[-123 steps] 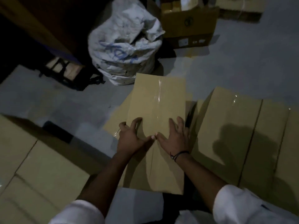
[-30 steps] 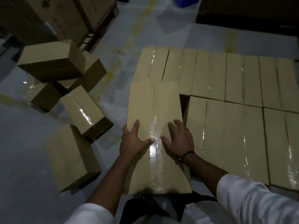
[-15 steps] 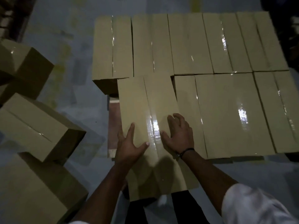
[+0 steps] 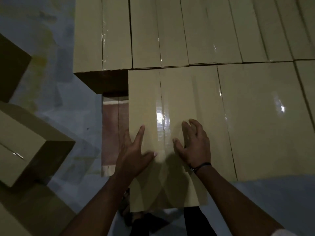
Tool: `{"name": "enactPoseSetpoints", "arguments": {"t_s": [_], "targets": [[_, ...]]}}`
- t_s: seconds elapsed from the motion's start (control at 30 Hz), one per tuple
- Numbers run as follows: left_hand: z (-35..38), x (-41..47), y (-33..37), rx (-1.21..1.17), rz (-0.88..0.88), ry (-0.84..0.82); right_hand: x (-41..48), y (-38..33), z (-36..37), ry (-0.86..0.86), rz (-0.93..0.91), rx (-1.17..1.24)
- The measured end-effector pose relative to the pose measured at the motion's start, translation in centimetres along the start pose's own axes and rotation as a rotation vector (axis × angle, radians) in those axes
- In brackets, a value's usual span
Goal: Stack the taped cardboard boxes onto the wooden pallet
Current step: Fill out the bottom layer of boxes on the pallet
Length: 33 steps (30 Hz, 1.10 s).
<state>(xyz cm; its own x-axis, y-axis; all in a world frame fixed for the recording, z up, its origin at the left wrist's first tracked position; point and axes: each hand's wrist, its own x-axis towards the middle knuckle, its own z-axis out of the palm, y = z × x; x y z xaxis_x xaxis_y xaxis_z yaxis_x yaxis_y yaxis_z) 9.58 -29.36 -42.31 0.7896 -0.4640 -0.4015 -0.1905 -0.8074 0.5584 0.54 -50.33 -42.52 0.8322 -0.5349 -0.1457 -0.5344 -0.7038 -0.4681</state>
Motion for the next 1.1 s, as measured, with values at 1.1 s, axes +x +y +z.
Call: {"name": "enactPoseSetpoints", "arguments": {"t_s": [1.1], "targets": [[4.0, 5.1, -1.1, 0.065, -0.076, -0.075, 2.3, 7.5, 4.1, -0.293, -0.116, -0.432]]}}
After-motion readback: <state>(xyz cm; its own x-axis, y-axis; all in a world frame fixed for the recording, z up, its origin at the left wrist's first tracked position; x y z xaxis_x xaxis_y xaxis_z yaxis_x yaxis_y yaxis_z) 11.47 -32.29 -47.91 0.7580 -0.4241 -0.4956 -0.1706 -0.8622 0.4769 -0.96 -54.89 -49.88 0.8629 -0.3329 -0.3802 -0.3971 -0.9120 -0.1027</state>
